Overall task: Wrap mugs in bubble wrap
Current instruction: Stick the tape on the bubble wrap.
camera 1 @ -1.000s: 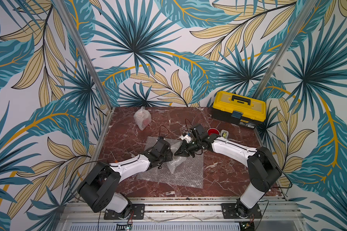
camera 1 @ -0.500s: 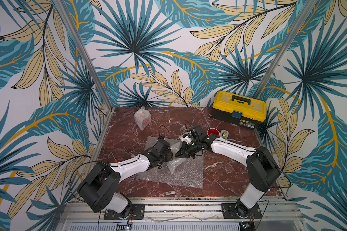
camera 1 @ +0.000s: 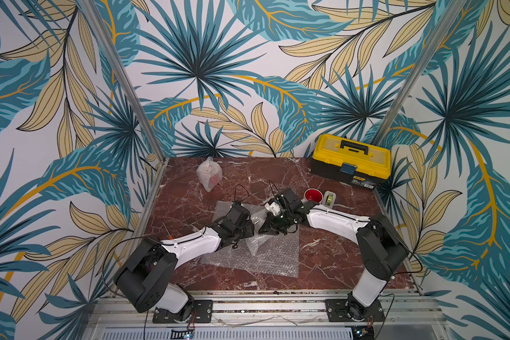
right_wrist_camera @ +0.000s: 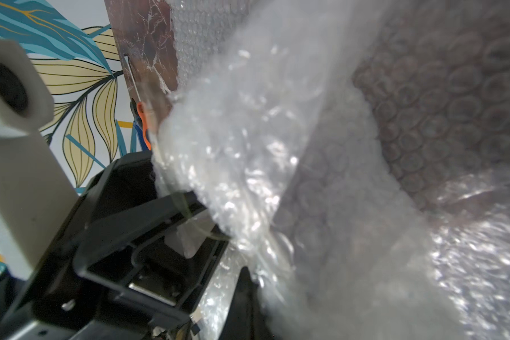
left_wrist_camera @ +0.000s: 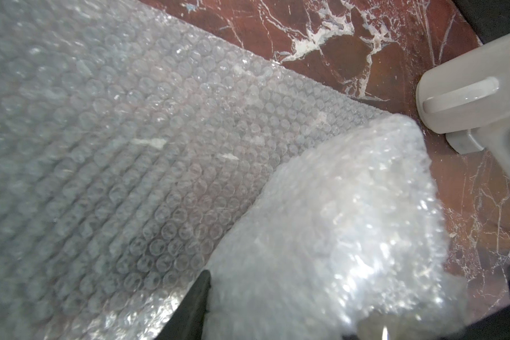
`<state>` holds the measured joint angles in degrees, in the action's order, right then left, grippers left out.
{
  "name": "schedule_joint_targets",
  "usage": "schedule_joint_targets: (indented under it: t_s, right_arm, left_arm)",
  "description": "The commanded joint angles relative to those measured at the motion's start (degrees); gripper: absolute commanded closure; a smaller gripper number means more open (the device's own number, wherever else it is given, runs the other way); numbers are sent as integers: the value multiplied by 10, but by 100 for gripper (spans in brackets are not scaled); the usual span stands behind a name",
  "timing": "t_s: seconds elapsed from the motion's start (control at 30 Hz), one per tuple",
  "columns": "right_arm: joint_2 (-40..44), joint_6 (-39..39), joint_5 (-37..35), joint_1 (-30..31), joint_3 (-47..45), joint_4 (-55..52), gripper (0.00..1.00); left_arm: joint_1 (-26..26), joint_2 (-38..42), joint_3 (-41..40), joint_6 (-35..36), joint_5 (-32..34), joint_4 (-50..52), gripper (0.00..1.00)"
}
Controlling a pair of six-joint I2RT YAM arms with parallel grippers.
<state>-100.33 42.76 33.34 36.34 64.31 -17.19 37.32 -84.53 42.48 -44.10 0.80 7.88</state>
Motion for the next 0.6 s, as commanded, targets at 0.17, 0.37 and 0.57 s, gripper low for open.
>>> schedule_joint_targets:
  t_s: [0.17, 0.37, 0.57]
  right_arm:
    - [22, -106, -115, 3, -39, -67, 100]
    - [17, -146, -124, 7, -2, -112, 97]
    - [40, -132, -119, 7, 27, -105, 87]
  left_arm:
    - [2, -10, -4, 7, -5, 13, 52]
    - [3, -10, -4, 7, -7, 13, 52]
    - [3, -14, -3, 6, -8, 13, 52]
